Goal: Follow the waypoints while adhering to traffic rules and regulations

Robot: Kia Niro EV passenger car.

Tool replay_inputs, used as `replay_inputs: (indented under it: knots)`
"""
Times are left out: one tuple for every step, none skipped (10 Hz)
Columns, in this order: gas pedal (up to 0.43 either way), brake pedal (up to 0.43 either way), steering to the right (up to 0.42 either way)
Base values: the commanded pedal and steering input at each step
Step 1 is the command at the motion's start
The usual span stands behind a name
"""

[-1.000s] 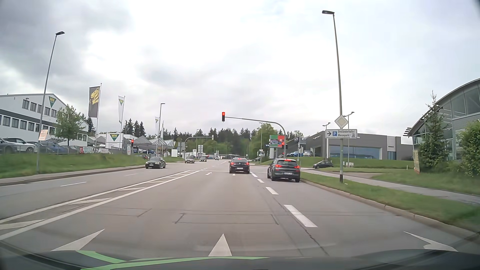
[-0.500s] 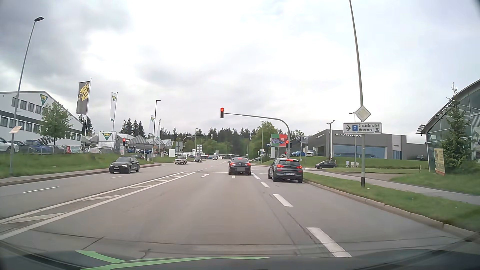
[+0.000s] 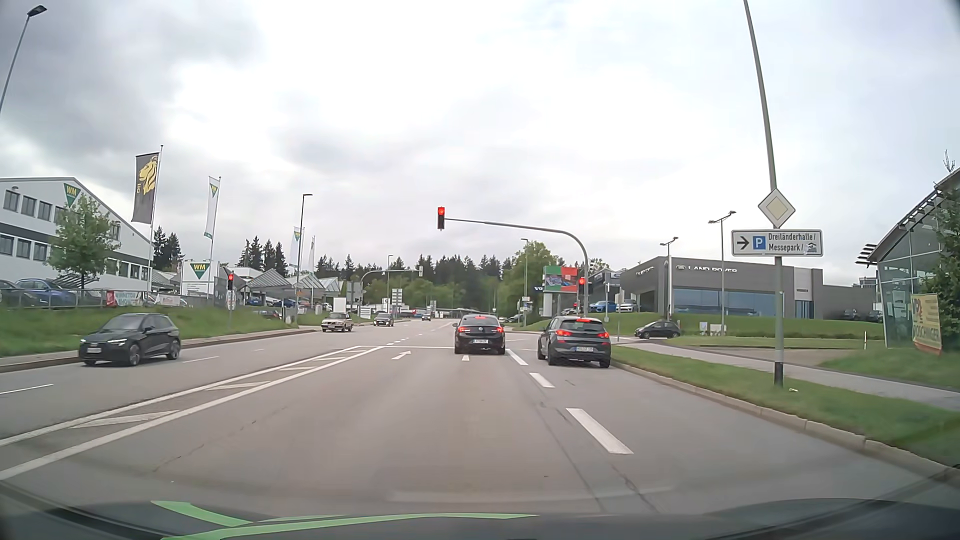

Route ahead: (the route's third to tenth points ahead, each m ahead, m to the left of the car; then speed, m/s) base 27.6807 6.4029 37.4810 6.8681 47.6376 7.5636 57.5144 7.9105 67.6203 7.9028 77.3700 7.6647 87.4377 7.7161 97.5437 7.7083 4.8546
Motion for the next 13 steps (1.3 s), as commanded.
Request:
replay_inputs:
  knots:
    - [0.000, 0.000, 0.003]
    - [0.000, 0.000, 0.003]
    - [0.000, 0.000, 0.003]
    - [0.000, 0.000, 0.001]
    - [0.000, 0.000, 0.000]
    - [0.000, 0.000, 0.000]
    - [0.000, 0.000, 0.000]
    - [0.000, 0.000, -0.001]
    - [0.000, 0.000, -0.001]
    - [0.000, 0.000, -0.001]
    - [0.000, 0.000, -0.001]
    - [0.000, 0.000, 0.000]
    - [0.000, 0.000, -0.001]
